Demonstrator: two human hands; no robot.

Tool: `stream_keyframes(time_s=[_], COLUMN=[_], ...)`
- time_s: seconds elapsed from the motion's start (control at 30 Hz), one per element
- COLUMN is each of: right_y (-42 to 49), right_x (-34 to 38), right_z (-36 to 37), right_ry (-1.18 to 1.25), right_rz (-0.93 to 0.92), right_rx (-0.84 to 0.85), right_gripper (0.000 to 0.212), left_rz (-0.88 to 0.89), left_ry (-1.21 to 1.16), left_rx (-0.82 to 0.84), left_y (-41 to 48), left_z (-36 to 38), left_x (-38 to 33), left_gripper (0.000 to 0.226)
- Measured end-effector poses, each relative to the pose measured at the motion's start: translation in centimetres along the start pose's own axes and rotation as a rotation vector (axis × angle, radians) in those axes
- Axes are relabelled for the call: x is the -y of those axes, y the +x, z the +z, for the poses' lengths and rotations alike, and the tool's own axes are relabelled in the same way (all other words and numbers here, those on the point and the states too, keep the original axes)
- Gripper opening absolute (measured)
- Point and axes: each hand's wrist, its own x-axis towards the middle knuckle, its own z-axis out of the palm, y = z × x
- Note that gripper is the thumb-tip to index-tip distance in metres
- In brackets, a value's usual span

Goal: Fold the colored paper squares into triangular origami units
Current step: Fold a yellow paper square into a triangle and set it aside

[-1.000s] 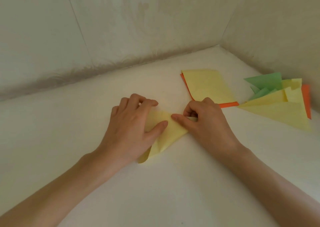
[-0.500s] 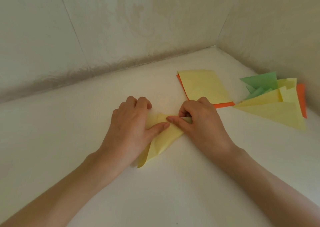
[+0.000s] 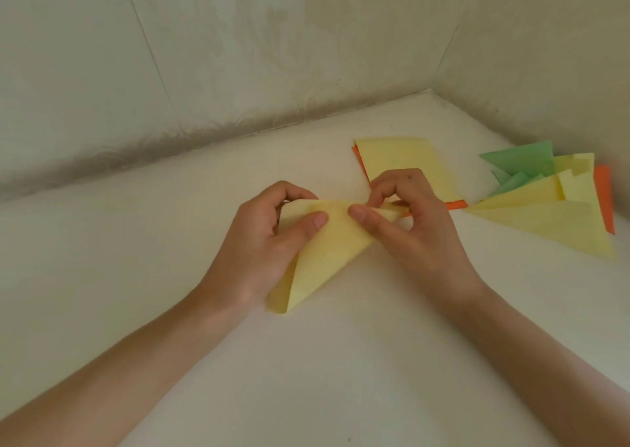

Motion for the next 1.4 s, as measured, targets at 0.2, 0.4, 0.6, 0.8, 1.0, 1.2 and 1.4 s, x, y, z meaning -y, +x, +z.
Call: stream_keyframes(time_s=[0.2, 0.4, 0.6, 0.8, 1.0, 1.2, 1.4], right_y=[0.1, 0.5, 0.3, 0.2, 0.2, 0.2, 0.0], right_x=[0.5, 0.4, 0.3, 0.3, 0.3, 0.5, 0.8], right_z=[-0.7, -1.0, -0.8, -0.8, -0.8, -0.8, -0.8], right_ry=[0.437, 0.545, 0.519, 0.524, 0.524, 0.523, 0.539], right_rz=[0.133, 0.198, 0.153, 0.139, 0.143, 0.143, 0.144], right_rx=[0.072, 0.084, 0.057, 0.031, 0.035, 0.02, -0.003], right_gripper=[0.036, 0.023, 0.008, 0.006, 0.006, 0.008, 0.013], left_rz=[-0.048, 0.034, 0.038, 0.065, 0.11, 0.138, 0.178], left_ry=[-0.177, -0.14, -0.152, -0.12, 0.006, 0.022, 0.033], left_rx=[-0.028, -0.013, -0.005, 0.03, 0.026, 0.009, 0.047], left_y=[0.1, -0.1, -0.2, -0.2, -0.1, 0.2, 0.5], left_z=[-0.4, -0.3, -0.2, -0.3, -0.6, -0.7, -1.1], left_x=[-0.4, -0.6, -0.7, -0.7, -0.8, -0.9, -0.9], left_gripper=[0.017, 0.021, 0.017, 0.023, 0.018, 0.014, 0.013])
